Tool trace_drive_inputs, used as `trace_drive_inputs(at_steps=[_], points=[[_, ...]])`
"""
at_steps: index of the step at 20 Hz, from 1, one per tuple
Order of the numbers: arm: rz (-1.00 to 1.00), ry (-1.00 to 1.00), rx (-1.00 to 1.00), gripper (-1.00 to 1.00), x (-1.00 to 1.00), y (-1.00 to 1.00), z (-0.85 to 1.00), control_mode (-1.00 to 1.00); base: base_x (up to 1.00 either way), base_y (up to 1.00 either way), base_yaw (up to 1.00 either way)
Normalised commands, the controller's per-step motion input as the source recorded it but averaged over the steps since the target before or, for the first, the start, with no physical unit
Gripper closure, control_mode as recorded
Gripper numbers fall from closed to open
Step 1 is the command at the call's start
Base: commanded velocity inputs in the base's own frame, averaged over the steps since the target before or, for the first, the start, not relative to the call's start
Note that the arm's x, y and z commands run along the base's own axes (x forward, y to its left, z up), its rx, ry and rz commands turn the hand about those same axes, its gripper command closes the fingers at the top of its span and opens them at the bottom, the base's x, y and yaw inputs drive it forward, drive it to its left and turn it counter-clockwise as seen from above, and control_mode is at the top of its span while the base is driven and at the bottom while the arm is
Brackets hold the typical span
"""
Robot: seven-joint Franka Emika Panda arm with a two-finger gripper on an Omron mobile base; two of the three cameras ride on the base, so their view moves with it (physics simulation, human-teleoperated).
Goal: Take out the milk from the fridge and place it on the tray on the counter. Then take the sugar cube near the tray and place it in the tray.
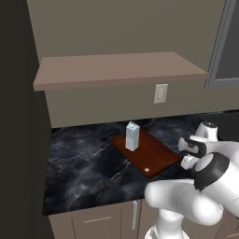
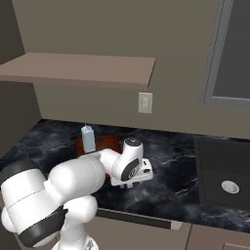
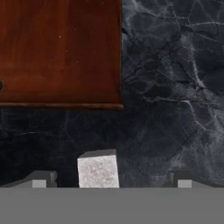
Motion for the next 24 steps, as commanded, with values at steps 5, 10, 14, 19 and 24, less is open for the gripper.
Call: trace_drive_inputs(at_steps=[5, 10, 14, 19, 24], points=[[0.00, 0.00, 0.00, -1.00, 0.01, 0.00, -0.16, -1.00, 0.00, 0.00, 0.00], [0.00, 0.00, 0.00, 1.00, 0.03, 0.08, -0.14, -1.00, 0.00, 0.00, 0.00], [0.00, 0.00, 0.00, 1.00, 0.03, 0.14, -0.07, -1.00, 0.00, 0.00, 0.00], [0.00, 0.00, 0.00, 1.00, 0.01, 0.30, -0.10, -1.00, 0.00, 0.00, 0.00], [-0.03, -0.06, 0.00, 1.00, -0.33, 0.12, 0.07, -1.00, 0.00, 0.00, 0.00]])
